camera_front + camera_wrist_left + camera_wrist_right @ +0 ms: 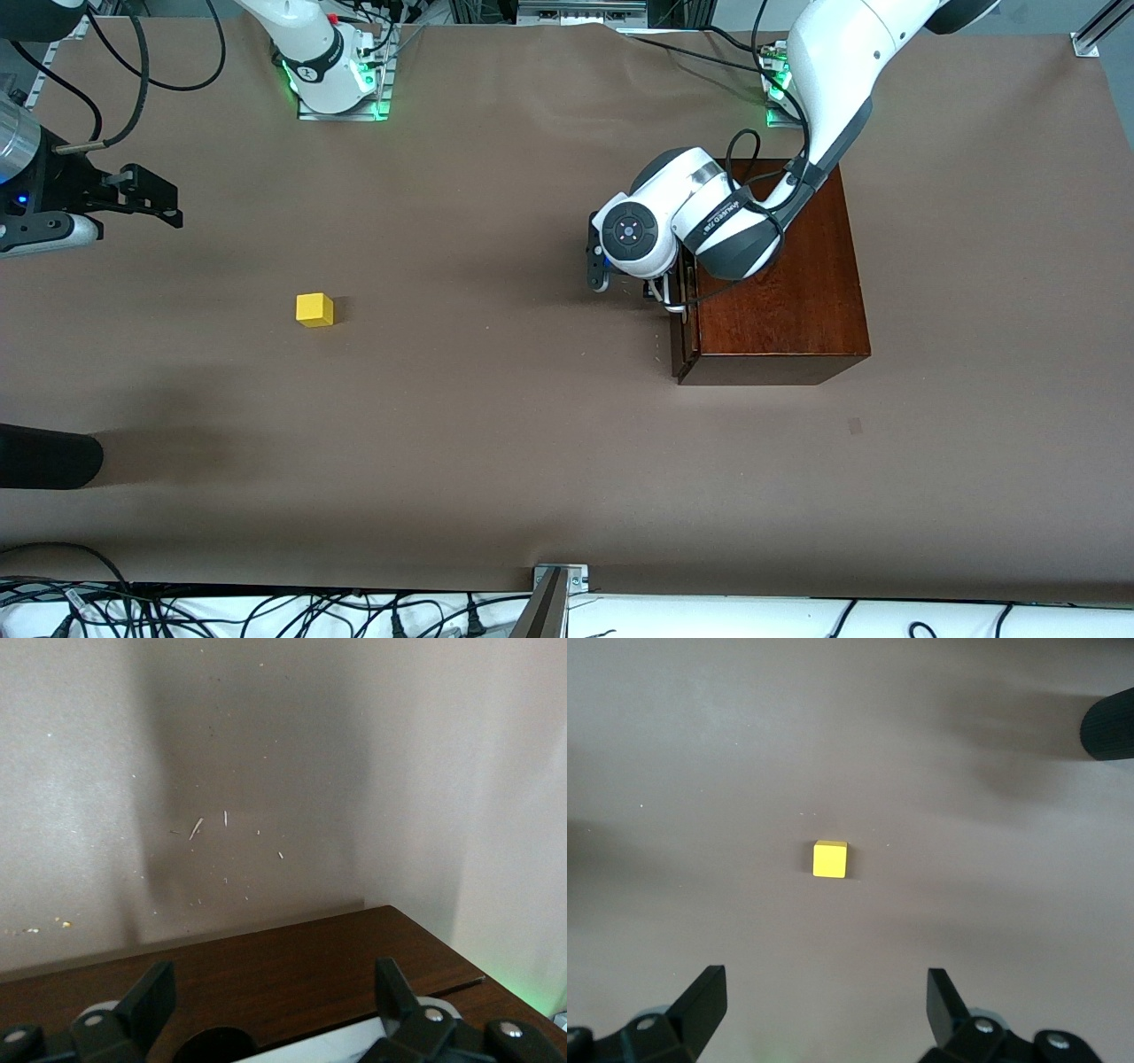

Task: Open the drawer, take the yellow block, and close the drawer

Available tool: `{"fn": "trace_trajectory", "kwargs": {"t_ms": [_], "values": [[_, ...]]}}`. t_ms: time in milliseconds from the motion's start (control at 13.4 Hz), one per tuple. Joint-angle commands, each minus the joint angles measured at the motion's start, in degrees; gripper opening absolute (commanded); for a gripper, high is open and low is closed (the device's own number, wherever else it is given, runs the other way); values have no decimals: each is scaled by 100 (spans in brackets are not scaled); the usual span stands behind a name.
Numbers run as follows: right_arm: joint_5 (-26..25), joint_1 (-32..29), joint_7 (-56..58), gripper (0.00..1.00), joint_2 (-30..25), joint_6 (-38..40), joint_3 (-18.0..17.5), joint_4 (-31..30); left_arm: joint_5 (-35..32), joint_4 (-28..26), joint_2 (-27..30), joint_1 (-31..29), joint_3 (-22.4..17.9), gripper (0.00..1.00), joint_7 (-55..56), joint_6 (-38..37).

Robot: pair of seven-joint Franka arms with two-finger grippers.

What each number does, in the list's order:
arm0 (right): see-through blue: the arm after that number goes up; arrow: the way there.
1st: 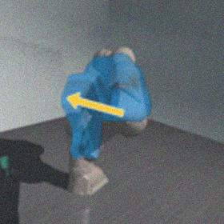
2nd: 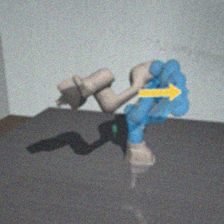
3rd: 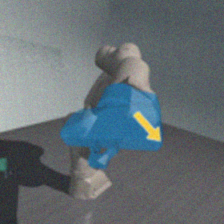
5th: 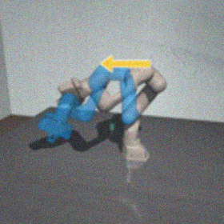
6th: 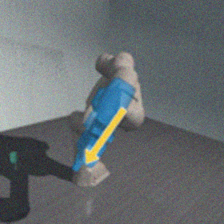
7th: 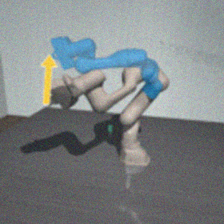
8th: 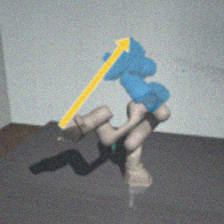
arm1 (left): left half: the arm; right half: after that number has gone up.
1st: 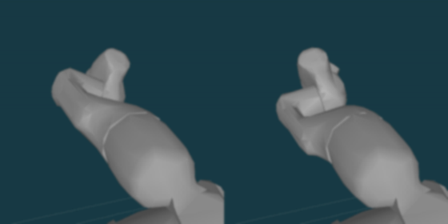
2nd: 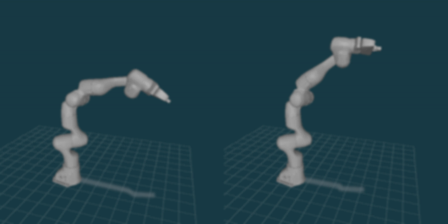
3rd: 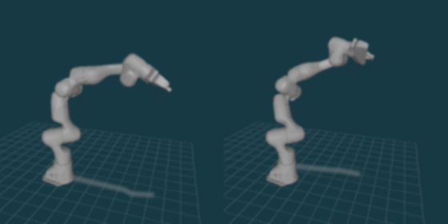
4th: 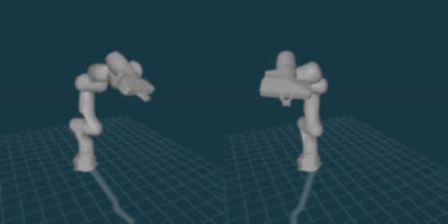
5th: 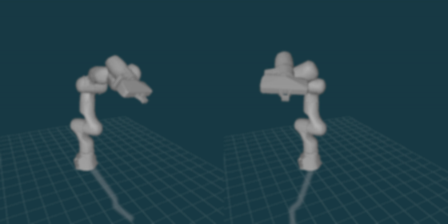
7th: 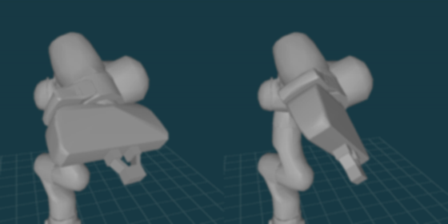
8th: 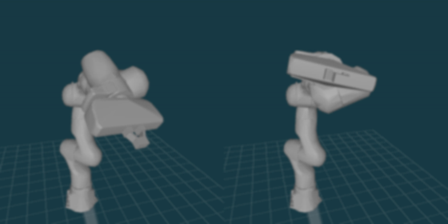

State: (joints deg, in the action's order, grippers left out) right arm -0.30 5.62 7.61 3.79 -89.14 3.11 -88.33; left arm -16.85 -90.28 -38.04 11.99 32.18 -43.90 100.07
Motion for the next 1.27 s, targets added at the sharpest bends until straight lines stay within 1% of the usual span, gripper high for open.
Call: {"fn": "trace_trajectory", "kwargs": {"t_ms": [0,74,223,298,447,521,744,893,967,1042,1116,1191], "values": [[-32,18,-40,100,-37,98,23,71,-108,342,227,-4,78,100,-75,-180],[-23,18,-40,100,-37,90,14,71,-38,423,288,5,104,100,-66,-259],[-23,18,-40,100,-37,72,14,71,-20,476,603,-30,306,100,-22,-286],[-23,18,-40,100,-37,63,14,71,-11,563,770,-21,324,100,161,-277],[-23,18,-40,100,-28,63,14,71,-11,757,1069,-100,298,100,950,-304],[-14,18,-40,100,-37,63,14,71,-11,932,1175,-240,281,100,1084,-399],[-5,18,-49,100,-37,63,-4,71,-63,1380,1457,-696,219,100,1313,-1110],[-5,18,-49,100,-37,63,-13,71,-2,1792,1527,-1275,210,100,1498,-1541],[3,18,-49,100,-28,54,-13,71,6,1873,1658,-1443,140,100,1638,-1647],[4,18,-49,100,-37,63,-13,71,41,1830,1851,-1471,-130,100,1918,-1657],[4,18,-49,100,-37,54,-13,71,320,1717,2088,-1472,-516,100,2321,-1649],[4,18,-49,100,-28,54,-13,71,593,1342,2456,-1402,-928,100,2751,-1614]]}}
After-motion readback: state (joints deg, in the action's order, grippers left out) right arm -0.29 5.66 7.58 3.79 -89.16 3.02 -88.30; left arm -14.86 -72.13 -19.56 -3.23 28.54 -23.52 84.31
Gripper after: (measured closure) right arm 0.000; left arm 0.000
